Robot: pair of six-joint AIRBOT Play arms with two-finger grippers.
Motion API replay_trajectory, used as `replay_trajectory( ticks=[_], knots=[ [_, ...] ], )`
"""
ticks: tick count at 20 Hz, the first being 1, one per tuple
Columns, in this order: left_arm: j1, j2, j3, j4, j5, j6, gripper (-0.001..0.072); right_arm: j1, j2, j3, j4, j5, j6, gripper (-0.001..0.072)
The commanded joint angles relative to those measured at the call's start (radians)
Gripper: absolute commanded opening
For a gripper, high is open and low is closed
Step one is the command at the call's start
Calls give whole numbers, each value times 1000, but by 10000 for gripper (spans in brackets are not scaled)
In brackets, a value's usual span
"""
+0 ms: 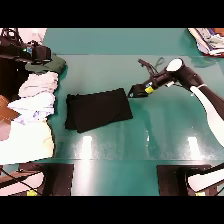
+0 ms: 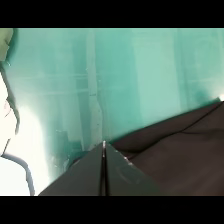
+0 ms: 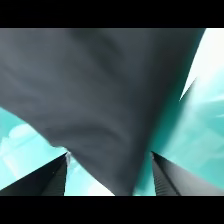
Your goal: Fold the shirts.
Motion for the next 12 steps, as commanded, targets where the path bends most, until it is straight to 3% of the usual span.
replay_trajectory(
  ticks=[1,7,9,11,12],
  knots=[
    [1,-5,-1,-5,11,0,25,-56,-21,-107,97,-79,5,597],
    [1,-11,-3,-19,18,0,25,90,-206,5,227,-78,4,587],
    [1,-11,-3,-20,17,0,25,143,-253,79,242,-78,4,505],
    [1,-11,-3,-24,16,0,25,177,-283,141,235,-77,4,315],
    [1,-11,-3,-42,16,0,25,187,-290,162,235,-74,-5,157]
  ],
)
